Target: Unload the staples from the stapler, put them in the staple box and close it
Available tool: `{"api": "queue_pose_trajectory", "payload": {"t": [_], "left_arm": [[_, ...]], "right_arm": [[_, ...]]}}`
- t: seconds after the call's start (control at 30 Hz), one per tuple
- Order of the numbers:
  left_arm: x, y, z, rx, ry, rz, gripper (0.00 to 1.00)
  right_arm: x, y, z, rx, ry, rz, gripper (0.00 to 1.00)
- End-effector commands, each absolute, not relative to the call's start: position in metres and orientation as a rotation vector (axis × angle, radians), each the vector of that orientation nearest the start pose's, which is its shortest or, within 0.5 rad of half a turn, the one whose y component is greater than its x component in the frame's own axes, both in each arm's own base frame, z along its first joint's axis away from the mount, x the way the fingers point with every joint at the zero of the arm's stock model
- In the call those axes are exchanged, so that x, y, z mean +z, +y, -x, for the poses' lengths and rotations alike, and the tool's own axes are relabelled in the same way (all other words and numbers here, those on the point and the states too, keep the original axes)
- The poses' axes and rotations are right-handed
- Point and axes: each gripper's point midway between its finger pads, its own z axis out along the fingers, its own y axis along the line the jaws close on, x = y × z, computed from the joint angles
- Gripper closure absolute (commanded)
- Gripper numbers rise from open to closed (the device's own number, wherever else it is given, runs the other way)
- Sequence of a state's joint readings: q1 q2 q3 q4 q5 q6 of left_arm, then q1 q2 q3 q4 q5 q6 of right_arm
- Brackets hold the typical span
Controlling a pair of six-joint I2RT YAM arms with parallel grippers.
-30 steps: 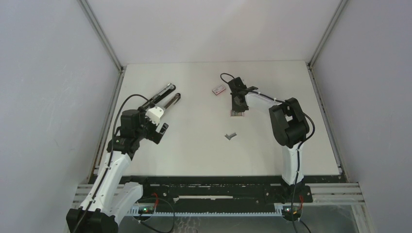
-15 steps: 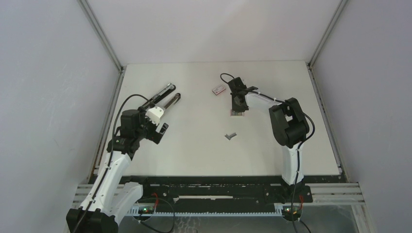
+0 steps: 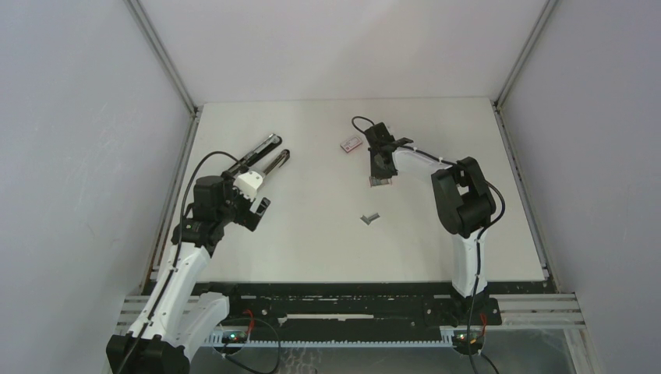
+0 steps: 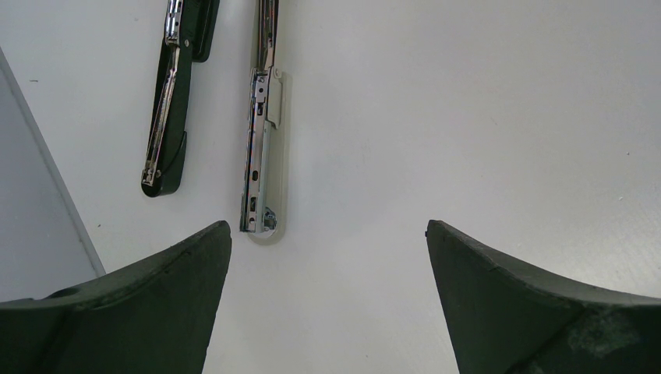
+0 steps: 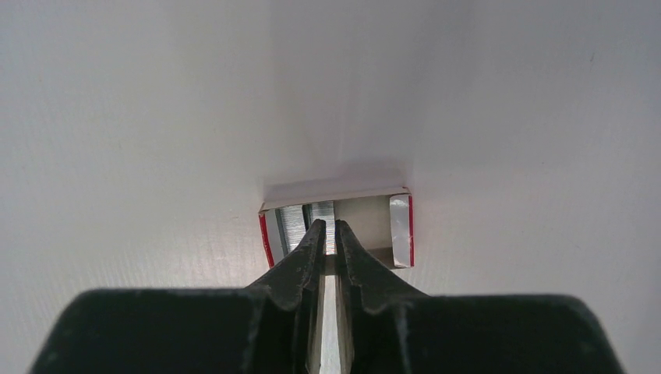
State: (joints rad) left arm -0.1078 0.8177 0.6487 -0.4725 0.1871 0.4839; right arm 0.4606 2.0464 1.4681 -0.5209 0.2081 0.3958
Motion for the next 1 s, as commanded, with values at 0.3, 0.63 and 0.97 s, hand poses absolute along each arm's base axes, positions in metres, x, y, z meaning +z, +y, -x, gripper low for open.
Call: {"api": "queue_pose_trajectory", "payload": {"t": [0.3,0.63,0.97], "left_arm": [[0.142,-0.041,-0.269,0.020,2.046,-0.748,0.00],[0.143,-0.041,-0.269,0.022,2.045,-0.745,0.00],[0.143,-0.040,-0.269,0.025,2.044,-0.746,0.00]], "right_arm": [[0.077,0.199,-0.436,0.096,2.511,0.081,0.89],[0.097,0.215,-0.425,0.208,2.471,0.408,0.79],[0.111,0.237,-0.387,0.518,2.381,0.871,0.53]]}}
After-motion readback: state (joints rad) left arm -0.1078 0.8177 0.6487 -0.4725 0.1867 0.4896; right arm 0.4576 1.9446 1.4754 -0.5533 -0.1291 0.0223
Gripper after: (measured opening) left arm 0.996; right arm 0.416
